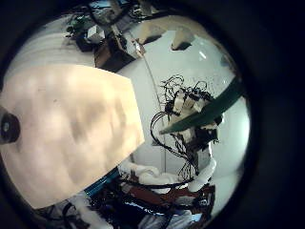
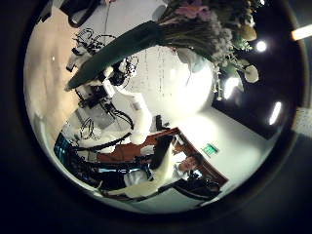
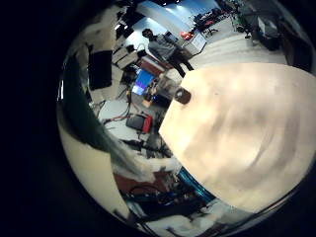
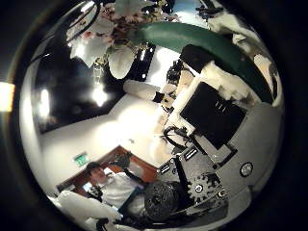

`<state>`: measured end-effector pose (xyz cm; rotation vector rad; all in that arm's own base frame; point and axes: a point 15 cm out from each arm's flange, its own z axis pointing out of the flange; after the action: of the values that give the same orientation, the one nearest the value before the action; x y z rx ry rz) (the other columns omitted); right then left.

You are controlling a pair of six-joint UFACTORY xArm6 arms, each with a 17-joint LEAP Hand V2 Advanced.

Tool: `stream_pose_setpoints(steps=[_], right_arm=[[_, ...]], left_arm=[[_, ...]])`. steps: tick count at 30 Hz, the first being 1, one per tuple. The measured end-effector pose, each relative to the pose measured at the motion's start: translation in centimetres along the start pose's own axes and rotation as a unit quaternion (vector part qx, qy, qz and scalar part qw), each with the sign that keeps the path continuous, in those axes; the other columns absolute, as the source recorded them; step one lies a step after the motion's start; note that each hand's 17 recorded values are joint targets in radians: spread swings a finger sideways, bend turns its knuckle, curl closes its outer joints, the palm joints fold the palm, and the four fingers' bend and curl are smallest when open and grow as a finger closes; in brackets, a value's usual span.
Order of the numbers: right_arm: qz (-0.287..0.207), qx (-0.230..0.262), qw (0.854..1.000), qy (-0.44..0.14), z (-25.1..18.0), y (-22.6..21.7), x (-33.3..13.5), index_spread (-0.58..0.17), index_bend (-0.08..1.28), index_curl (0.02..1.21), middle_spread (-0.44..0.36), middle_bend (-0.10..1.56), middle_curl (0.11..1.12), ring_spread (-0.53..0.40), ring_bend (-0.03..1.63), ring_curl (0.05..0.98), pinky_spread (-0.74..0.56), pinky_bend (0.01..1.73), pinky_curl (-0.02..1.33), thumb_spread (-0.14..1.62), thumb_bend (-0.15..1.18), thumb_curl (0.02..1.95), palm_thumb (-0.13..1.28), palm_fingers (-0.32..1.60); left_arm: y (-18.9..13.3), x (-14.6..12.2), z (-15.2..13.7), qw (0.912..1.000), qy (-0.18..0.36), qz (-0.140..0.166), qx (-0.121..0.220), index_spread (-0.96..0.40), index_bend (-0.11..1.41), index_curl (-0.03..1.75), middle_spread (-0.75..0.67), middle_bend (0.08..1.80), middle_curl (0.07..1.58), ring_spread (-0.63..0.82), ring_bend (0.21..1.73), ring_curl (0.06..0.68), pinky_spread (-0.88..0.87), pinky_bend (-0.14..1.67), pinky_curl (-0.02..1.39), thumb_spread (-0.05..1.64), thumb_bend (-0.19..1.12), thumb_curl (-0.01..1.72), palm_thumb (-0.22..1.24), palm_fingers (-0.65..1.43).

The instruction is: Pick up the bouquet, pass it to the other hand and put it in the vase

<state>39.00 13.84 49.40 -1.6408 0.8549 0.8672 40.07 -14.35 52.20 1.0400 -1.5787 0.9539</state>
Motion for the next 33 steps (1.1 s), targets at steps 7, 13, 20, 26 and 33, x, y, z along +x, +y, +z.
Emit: stream_pose_setpoints(steps=[7,13,20,26,33], right_arm=[[-0.003,-0.025,1.0,-0.004,2.1,0.3,-0.7,-0.184,1.25,0.76,-0.112,1.38,0.75,-0.172,1.5,0.627,-0.21,1.23,0.88,0.84,0.0,1.19,1.21,1.16],[0.001,-0.041,0.999,0.009,3.1,0.7,-0.1,-0.183,1.25,0.76,-0.111,1.38,0.74,-0.172,1.5,0.627,-0.21,1.21,0.91,0.84,0.0,1.2,1.21,1.16],[0.015,-0.056,0.997,0.059,3.2,1.3,2.9,-0.185,1.25,0.76,-0.111,1.38,0.74,-0.172,1.5,0.628,-0.21,1.2,0.93,0.85,-0.01,1.22,1.21,1.16],[0.014,-0.044,0.996,0.07,3.0,0.7,3.5,-0.186,1.25,0.76,-0.111,1.38,0.74,-0.172,1.5,0.628,-0.21,1.19,0.95,0.85,0.0,1.22,1.21,1.16],[0.019,-0.031,0.997,0.065,2.6,0.4,3.8,-0.204,1.16,0.74,-0.138,1.31,0.73,-0.19,1.45,0.605,-0.25,1.16,0.92,0.9,-0.09,1.02,0.94,1.02]], left_arm=[[0.0,0.2,0.2,0.9999,0.012,0.0,0.0,0.15,0.16,0.29,0.27,0.39,0.39,0.49,0.59,0.215,0.55,0.46,0.15,1.03,-0.02,0.33,0.34,0.15],[0.0,1.9,0.6,0.998,0.063,-0.003,0.006,0.1,0.17,0.3,0.13,0.47,0.44,0.3,0.63,0.226,0.31,0.59,0.17,1.03,-0.02,0.33,0.36,0.34],[1.2,3.7,2.3,0.996,0.086,-0.005,-0.022,0.03,0.15,0.31,-0.02,0.54,0.5,0.05,0.77,0.262,0.02,0.8,0.21,1.03,-0.02,0.33,0.36,0.57],[1.2,4.0,2.8,0.9951,0.095,-0.002,-0.026,-0.22,0.29,0.38,-0.3,0.85,0.65,-0.34,1.14,0.409,-0.34,1.15,0.35,1.07,0.09,0.41,0.66,1.24],[0.5,5.0,2.0,0.9932,0.116,0.011,0.009,-0.44,0.63,0.57,-0.43,1.04,0.79,-0.41,1.37,0.526,-0.43,1.38,0.48,1.06,0.15,0.52,0.87,1.15]])
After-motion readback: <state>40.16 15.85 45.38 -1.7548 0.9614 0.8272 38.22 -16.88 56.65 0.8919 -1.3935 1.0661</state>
